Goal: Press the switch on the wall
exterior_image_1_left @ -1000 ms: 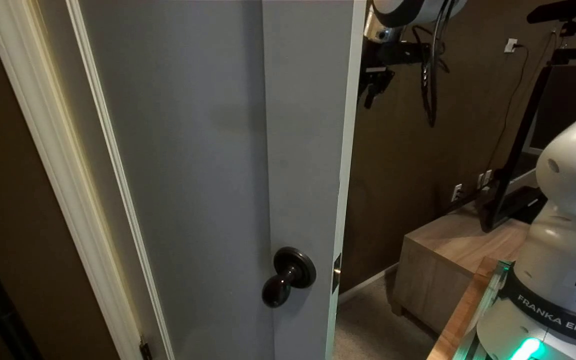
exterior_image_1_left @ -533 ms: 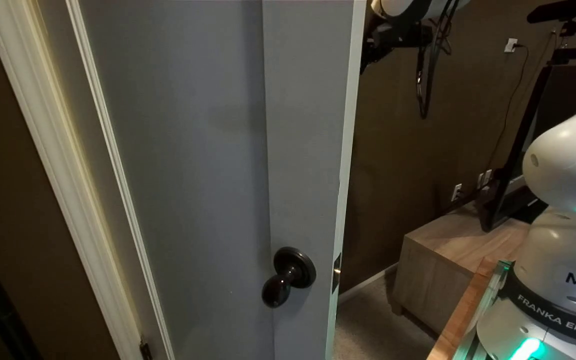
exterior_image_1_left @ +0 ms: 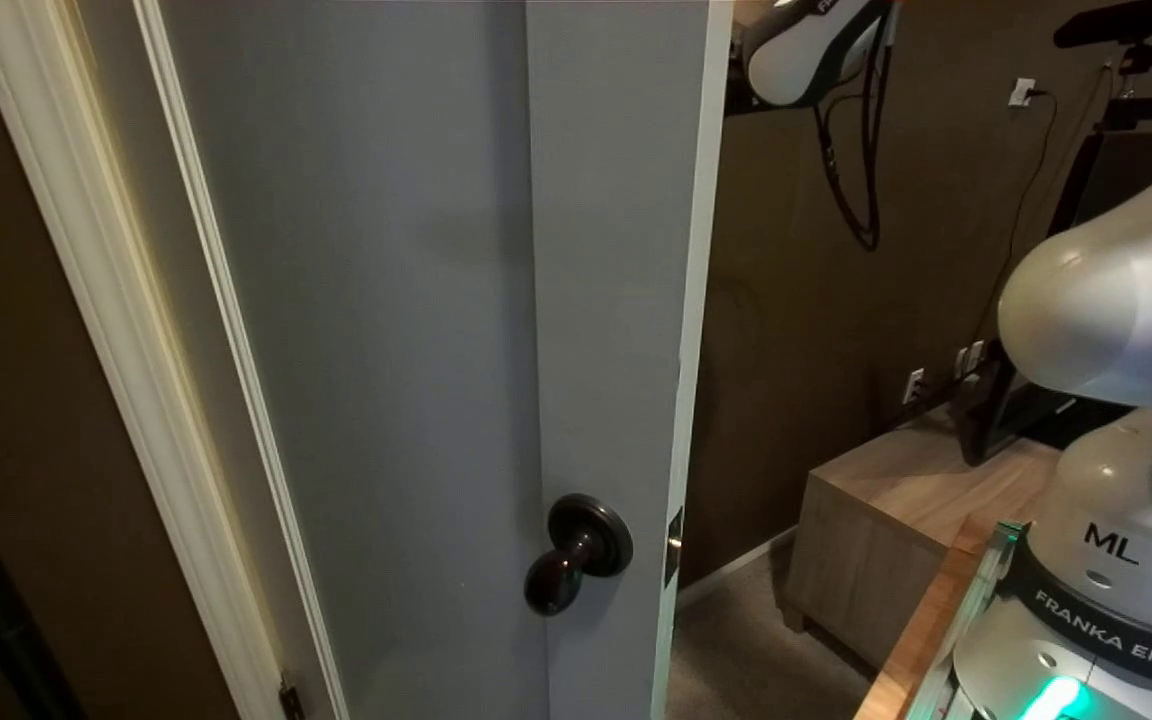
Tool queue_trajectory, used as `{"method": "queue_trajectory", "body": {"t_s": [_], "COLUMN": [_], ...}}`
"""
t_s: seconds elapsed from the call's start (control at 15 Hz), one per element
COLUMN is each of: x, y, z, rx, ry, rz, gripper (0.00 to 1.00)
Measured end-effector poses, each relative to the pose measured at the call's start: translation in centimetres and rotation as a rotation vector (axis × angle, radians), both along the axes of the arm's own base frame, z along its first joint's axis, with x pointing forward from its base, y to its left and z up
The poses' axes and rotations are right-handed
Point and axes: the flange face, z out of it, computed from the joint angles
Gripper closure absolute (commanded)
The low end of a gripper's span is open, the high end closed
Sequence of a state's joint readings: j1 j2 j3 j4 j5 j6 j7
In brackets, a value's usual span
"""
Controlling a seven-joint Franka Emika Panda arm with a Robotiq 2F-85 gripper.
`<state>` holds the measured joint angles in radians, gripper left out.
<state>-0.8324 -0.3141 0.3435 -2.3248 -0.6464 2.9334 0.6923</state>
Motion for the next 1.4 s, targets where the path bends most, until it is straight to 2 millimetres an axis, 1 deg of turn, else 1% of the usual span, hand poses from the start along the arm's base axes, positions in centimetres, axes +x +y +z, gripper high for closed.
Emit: {"method": "queue_trajectory", "body": {"t_s": [0.13, 0.47, 0.6, 1.0, 1.4], "x": [0.8, 1.0, 1.3, 3.6, 6.1], "y": [0.0, -0.1, -0.1, -0.4, -1.2], "z": [-0.4, -0.2, -0.6, -1.2, -2.4], "rx": [0.005, 0.005, 0.01, 0.033, 0.041], "ry": [0.004, 0.0, 0.005, 0.009, 0.028], "rz": [0.006, 0.008, 0.013, 0.043, 0.08], "gripper": [0.99, 1.0, 1.0, 1.0, 1.0]}}
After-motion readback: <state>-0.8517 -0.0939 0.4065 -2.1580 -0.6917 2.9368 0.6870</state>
